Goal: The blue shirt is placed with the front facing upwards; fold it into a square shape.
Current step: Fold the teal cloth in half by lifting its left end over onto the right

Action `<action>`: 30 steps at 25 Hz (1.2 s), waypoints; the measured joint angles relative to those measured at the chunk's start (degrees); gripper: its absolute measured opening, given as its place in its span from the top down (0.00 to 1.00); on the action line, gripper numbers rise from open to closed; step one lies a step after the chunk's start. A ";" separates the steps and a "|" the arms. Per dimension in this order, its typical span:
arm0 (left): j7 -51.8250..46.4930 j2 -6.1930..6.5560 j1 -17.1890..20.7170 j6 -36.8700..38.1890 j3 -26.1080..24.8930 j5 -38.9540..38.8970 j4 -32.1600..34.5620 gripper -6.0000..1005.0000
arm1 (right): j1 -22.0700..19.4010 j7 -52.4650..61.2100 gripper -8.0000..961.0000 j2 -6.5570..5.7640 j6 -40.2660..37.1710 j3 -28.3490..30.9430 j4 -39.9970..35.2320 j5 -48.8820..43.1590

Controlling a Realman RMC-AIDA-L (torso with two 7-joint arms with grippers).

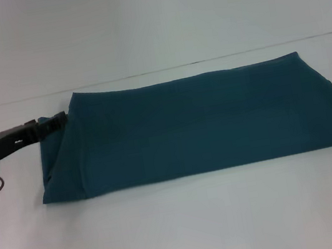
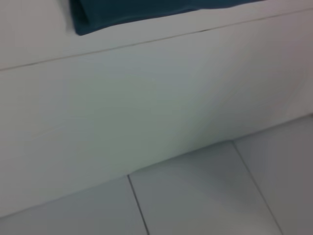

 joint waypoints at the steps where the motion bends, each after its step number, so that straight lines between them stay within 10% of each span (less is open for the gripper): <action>1: 0.00 0.00 0.61 0.80 0.18 -0.01 0.49 0.16 | -0.74 1.33 0.17 -0.10 -1.74 -0.09 -0.83 -0.02; 14: -0.06 0.62 4.67 6.49 1.05 2.14 2.52 0.16 | -2.43 17.91 0.17 -5.65 -14.56 -0.43 -2.79 -9.44; 30: -0.46 0.59 4.89 6.94 1.82 6.01 2.85 0.16 | 0.05 26.39 0.17 -6.11 -14.69 -0.57 -0.37 -19.41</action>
